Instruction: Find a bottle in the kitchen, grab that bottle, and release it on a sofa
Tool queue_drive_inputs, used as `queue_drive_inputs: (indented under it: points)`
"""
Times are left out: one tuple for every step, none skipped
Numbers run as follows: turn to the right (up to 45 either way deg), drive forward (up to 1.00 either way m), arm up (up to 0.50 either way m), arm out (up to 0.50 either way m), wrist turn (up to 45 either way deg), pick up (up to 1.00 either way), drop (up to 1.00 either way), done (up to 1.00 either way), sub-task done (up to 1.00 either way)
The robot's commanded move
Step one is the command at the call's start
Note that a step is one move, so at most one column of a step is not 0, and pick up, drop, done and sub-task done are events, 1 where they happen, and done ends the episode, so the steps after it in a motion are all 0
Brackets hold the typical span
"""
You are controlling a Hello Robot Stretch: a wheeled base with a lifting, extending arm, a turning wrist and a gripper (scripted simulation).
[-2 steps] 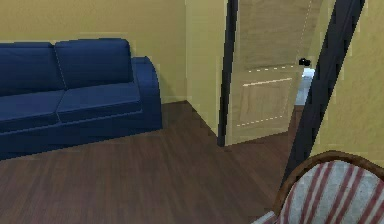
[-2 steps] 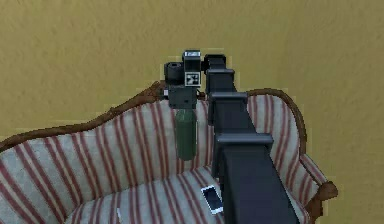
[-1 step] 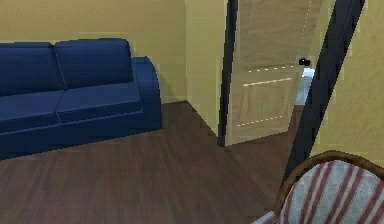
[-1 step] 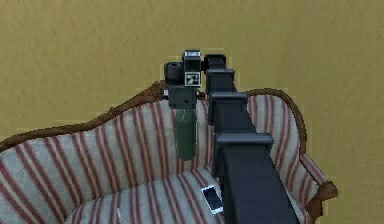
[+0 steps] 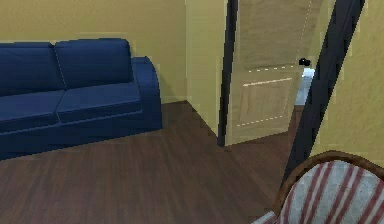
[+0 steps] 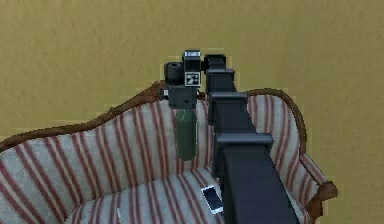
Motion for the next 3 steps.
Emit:
queue_drive_inputs:
  points:
    - [0.0, 0.0, 0.0, 0.0, 0.0, 0.0, 1.0, 0.0, 0.0]
    - [0.0, 0.0, 0.0, -0.1, 0.0, 0.0, 0.0, 0.0, 0.0]
    - [0.0, 0.0, 0.0, 0.0, 0.0, 0.0, 0.0, 1.0, 0.0]
